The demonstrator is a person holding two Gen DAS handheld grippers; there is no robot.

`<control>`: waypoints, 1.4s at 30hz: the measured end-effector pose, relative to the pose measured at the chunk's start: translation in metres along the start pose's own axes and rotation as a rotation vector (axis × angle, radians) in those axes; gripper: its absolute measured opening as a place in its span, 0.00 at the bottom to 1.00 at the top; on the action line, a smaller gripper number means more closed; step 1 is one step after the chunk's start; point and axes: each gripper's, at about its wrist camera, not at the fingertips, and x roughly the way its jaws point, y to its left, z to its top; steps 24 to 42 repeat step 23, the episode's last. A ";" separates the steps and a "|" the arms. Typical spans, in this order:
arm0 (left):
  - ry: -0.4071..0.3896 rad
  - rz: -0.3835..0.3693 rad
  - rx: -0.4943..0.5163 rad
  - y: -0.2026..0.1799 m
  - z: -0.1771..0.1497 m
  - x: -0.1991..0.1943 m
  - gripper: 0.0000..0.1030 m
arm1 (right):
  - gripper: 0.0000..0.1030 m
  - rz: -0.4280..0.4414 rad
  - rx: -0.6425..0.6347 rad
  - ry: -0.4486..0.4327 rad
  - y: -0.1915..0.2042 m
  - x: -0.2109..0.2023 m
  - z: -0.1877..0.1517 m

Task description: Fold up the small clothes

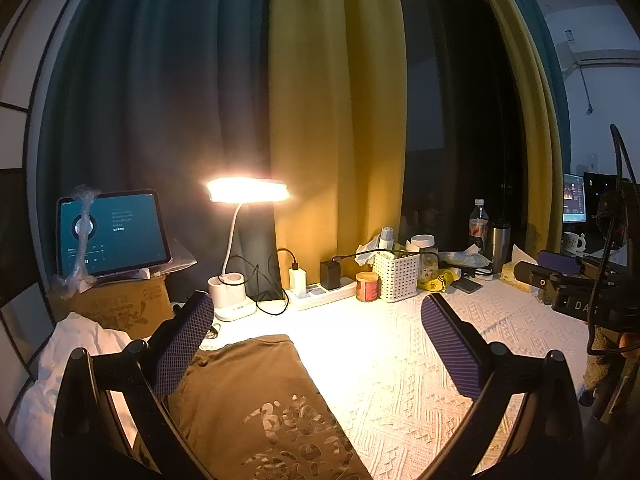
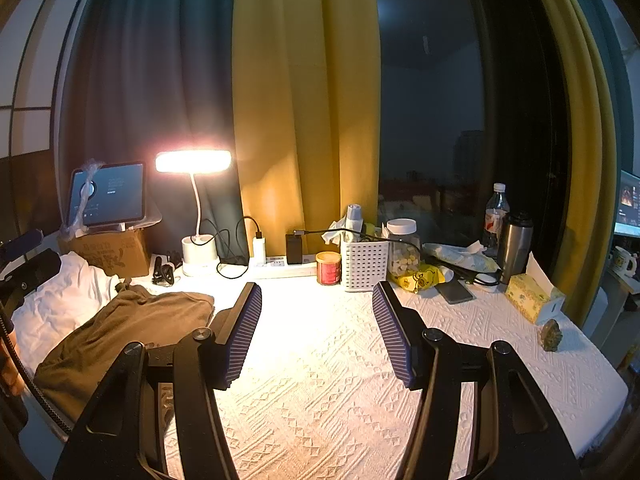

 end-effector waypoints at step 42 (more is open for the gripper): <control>0.017 -0.027 0.007 -0.003 0.000 0.001 0.99 | 0.59 -0.004 0.003 0.004 -0.006 0.000 -0.004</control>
